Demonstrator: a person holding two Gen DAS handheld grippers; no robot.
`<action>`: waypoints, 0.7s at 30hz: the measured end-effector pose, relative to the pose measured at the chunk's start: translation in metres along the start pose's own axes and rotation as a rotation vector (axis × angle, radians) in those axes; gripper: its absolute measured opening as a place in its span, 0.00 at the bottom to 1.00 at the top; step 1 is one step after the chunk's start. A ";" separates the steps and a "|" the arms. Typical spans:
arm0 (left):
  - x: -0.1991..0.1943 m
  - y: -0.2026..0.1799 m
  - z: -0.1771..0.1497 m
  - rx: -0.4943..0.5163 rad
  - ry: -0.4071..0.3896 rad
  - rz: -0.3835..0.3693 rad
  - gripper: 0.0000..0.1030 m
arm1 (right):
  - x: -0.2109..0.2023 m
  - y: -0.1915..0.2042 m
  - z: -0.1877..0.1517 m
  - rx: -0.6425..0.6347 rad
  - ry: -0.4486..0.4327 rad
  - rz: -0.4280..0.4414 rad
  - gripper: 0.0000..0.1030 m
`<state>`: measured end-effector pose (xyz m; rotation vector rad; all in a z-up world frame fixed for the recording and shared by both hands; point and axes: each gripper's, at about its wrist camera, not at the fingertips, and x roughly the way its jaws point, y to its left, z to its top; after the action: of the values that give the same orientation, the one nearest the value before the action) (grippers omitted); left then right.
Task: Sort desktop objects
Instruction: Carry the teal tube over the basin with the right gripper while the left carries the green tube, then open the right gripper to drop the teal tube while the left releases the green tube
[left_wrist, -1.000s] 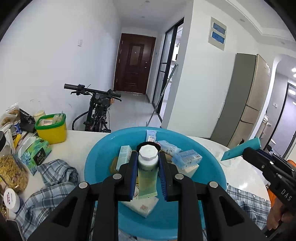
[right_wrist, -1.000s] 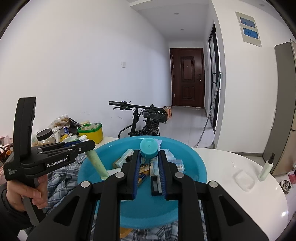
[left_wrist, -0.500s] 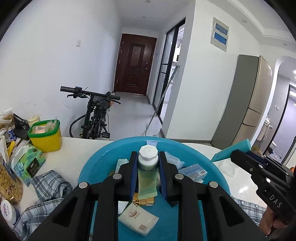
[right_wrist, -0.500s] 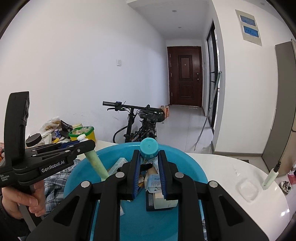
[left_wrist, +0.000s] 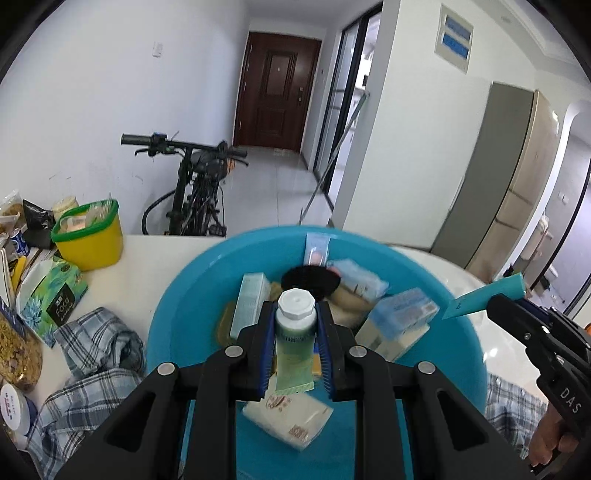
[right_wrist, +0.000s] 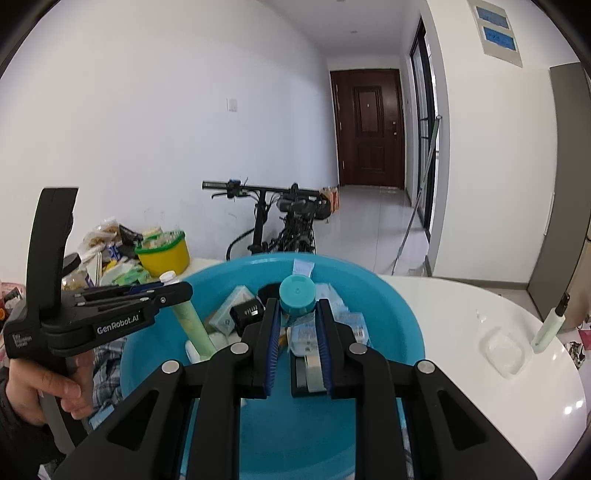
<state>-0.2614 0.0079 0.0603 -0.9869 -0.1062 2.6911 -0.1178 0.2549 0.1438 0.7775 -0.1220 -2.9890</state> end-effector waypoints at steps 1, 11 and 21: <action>0.002 -0.002 -0.001 0.014 0.015 0.012 0.23 | 0.002 0.000 -0.002 -0.003 0.018 -0.004 0.18; 0.017 -0.007 -0.008 0.039 0.141 0.047 0.23 | 0.032 0.001 -0.021 -0.002 0.262 0.009 0.18; 0.021 -0.009 -0.013 0.065 0.189 0.061 0.23 | 0.041 -0.002 -0.030 -0.007 0.340 0.005 0.17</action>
<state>-0.2660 0.0219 0.0384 -1.2358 0.0501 2.6207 -0.1388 0.2517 0.0973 1.2635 -0.0979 -2.7977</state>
